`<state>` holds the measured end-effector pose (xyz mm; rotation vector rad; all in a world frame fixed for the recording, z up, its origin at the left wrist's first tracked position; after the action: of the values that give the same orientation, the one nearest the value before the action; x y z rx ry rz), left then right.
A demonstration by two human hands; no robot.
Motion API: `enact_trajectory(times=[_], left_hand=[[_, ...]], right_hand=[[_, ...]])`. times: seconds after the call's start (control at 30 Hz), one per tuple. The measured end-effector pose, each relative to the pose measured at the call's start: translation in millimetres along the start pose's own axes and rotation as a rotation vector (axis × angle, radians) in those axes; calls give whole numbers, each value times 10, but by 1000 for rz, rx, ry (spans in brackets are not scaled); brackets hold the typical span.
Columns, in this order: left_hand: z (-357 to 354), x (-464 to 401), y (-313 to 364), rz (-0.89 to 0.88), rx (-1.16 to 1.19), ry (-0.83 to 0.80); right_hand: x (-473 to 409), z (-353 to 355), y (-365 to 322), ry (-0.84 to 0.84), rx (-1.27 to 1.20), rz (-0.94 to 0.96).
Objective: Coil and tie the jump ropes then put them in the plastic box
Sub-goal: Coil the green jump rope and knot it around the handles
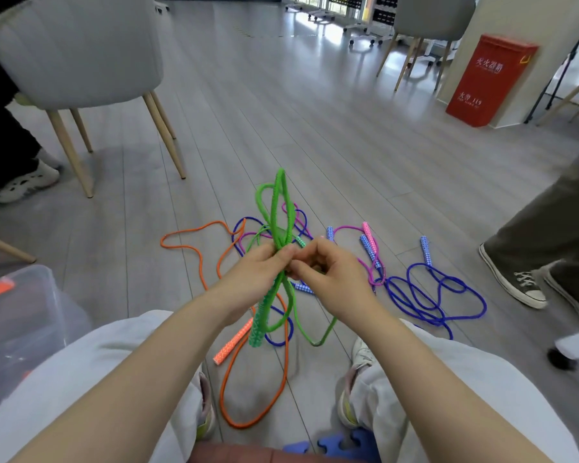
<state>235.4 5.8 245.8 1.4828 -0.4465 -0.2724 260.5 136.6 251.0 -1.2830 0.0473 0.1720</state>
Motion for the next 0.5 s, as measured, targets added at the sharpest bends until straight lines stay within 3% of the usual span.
enact_trajectory(times=[0.17, 0.37, 0.5], left_hand=[[8, -13, 25, -34, 9, 95], [260, -88, 164, -7, 554, 189], [515, -79, 173, -16, 531, 291]], right_hand=[[-4, -24, 34, -20, 136, -56], [-41, 238, 2, -89, 190, -123], [-12, 527, 39, -118, 446, -175]])
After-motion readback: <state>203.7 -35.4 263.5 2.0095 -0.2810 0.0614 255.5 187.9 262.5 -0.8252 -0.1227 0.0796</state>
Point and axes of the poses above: each hand's wrist, its own x-axis away from the middle knuckle, its own z-axis out of the back of the hand, y = z × x, the point moved 4 cm from there along -x, towards the middle knuckle, and after that the axes turned 6 degrees about -y, right-handed, at the moved point
